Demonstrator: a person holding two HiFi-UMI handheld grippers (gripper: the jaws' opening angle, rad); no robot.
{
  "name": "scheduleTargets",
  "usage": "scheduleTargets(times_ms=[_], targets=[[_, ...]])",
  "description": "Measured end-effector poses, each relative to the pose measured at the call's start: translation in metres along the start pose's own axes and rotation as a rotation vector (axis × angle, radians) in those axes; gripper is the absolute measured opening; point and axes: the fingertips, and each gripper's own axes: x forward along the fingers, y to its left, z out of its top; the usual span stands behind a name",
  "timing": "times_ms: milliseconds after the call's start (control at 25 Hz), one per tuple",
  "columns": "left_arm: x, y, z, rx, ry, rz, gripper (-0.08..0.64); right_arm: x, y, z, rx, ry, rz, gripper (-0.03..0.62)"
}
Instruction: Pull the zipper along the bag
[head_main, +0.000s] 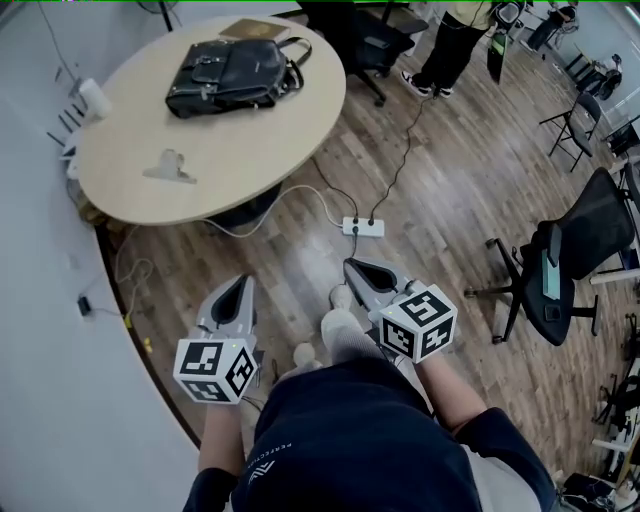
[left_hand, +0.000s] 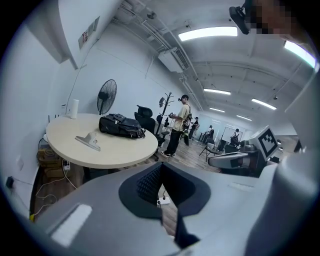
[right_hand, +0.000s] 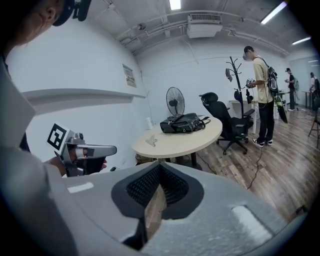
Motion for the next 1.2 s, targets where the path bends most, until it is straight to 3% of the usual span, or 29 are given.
scheduleTargets(times_ms=[560,800,880,1200], targets=[[0.126,-0.020,0.058,-0.012,-0.061,0.063,0.018,0.063,-0.103,0.065,-0.128,0.027,0.195,0.003],[0.158,-0.015,0.066,-0.027,-0.066,0.150,0.020,0.083,-0.136,0.077,-0.140,0.027,0.255,0.007],[0.165,-0.013,0.068,-0.031,-0.065,0.168,0.020,0.092,-0.143,0.080,-0.151,0.037,0.278,0.077],[0.180,0.015,0.080,-0.018,-0.051,0.252,0.020,0.134,-0.158,0.101,-0.152,0.011,0.297,0.094]])
